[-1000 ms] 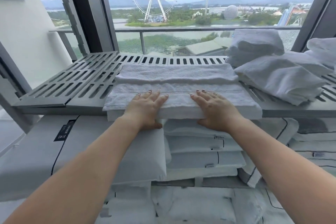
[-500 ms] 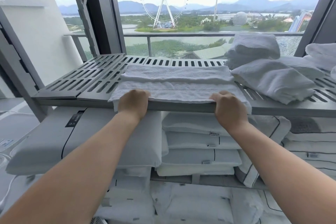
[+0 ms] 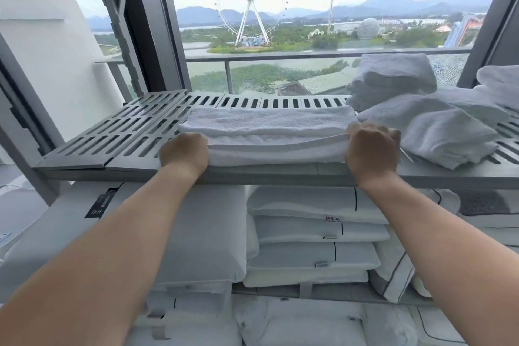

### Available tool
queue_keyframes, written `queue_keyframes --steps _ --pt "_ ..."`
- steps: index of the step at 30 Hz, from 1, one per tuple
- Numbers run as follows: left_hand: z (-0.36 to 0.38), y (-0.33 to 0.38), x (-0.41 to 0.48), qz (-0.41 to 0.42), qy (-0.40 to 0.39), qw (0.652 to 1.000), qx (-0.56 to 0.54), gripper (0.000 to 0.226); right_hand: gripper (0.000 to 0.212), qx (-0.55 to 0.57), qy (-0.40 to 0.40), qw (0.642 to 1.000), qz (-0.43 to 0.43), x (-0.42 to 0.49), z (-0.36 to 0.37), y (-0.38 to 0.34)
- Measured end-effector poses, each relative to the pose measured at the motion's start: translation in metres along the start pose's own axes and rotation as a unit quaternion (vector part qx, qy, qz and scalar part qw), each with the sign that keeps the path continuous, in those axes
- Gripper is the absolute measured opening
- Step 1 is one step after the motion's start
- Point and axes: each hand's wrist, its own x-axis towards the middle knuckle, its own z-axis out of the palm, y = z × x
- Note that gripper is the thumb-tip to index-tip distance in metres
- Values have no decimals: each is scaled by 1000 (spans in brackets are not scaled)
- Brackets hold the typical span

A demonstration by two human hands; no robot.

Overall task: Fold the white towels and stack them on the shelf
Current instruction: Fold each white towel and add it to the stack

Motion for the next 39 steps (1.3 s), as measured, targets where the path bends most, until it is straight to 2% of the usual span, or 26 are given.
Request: queue_keyframes --steps 5,7,9,11,15,17,20,23,25,27,29,32,34,36,39 --pt "-2 -6 44 28 -69 995 61 20 31 -64 -108 992 25 21 18 -5" --pt "-1 -6 55 36 -62 993 96 22 34 -27 -95 995 18 26 23 -11" --pt "3 -7 60 49 -26 992 117 22 29 37 -51 998 -13 24 27 -16" --pt "11 -9 61 64 28 993 92 23 16 96 -16 995 -39 20 31 -18" --pt "28 -11 52 116 113 983 -84 21 4 155 10 986 -62 15 36 -13" --pt "32 -14 44 146 162 969 -115 20 9 166 11 982 -90 13 38 -11" --pt "33 -19 29 178 206 956 -113 32 33 176 -24 975 -137 12 37 -11" --pt "37 -21 16 237 196 948 -80 54 57 185 -63 961 -194 10 30 -10" --pt "39 -22 8 249 201 945 -65 56 59 180 -59 958 -214 7 30 -10" --pt "40 -20 2 209 218 952 -59 46 50 182 -33 963 -197 3 33 -11" --pt "40 -12 2 133 210 966 -70 37 38 216 -12 966 -138 1 36 -11" --pt "33 5 5 33 168 977 -130 17 33 243 -41 965 -91 0 35 -8" --pt "32 12 3 51 169 972 -153 7 22 226 -54 968 -96 -1 35 -7" --pt "35 12 -2 104 154 967 -172 15 20 236 -56 965 -97 -3 36 -7" --pt "37 -1 -8 150 92 965 -192 26 20 265 -57 955 -123 -7 33 -2"
